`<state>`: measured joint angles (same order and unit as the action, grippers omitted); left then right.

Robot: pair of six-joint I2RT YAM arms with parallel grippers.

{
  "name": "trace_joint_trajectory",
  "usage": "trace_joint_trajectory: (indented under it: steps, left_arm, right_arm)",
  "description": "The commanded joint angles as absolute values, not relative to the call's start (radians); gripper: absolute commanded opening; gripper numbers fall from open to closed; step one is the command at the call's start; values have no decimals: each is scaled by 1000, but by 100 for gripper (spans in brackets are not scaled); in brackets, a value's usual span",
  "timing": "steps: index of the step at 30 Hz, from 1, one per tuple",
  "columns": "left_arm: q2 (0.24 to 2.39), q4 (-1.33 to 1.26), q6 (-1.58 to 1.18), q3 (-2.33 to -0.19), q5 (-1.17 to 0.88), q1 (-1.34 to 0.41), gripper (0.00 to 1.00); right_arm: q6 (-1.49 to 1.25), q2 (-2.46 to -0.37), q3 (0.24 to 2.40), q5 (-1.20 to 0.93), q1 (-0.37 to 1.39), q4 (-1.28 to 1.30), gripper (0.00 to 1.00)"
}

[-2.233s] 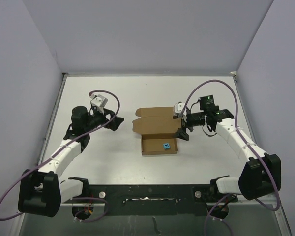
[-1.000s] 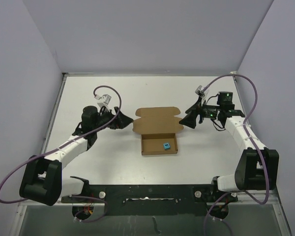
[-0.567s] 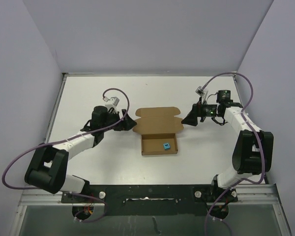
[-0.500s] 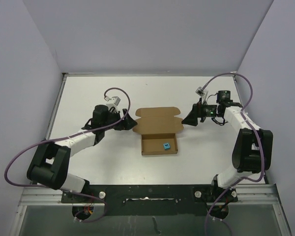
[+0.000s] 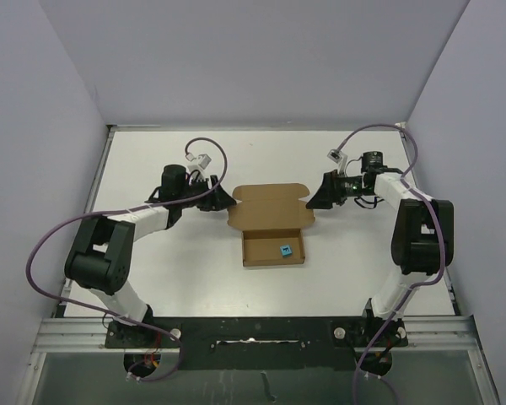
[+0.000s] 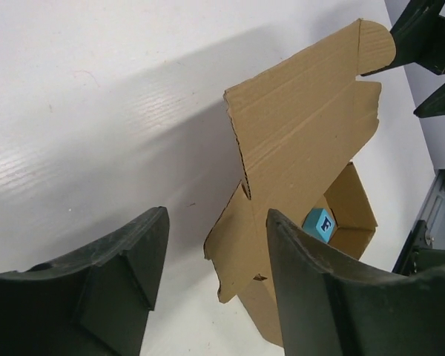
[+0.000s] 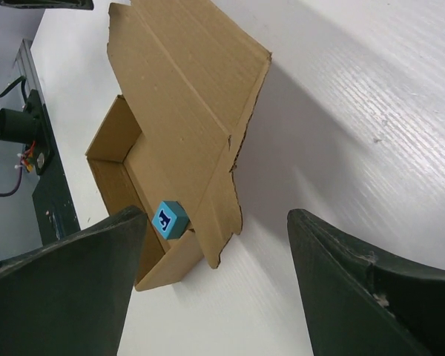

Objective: Fold the paper box

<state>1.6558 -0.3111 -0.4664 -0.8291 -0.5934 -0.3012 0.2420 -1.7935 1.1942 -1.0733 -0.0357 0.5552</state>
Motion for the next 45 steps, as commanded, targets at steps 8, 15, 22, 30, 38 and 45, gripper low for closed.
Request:
trace_joint_trajectory:
  steps: [8,15,22,30,38,45]
  left_arm:
    - [1774,-378,-467,-916,-795,-287,45]
    - [1796,-393,-488,-930,-836,-288,24]
    - [1788,-467,-498,-896,-881,-295,0]
    - [1763,-557,-512,-846,-873,-315,0]
    - [1731,-551,-509,-820,-815,-325,0]
    - [1718,-552,-514,-811,-787,-331,0]
  right_arm:
    - [214,-1802,1228,-1101,-15,555,75]
    - [184,-1808,1221,-1106,-18,533,68]
    - [161,-1816,1213,-1121,-23,515,62]
    - [167,-1820,1206,-1128,-27,527,50]
    - [201,-1789,1191,-1117,-22,567,40]
    - [225,-1751,1185,-1053,-17,594,31]
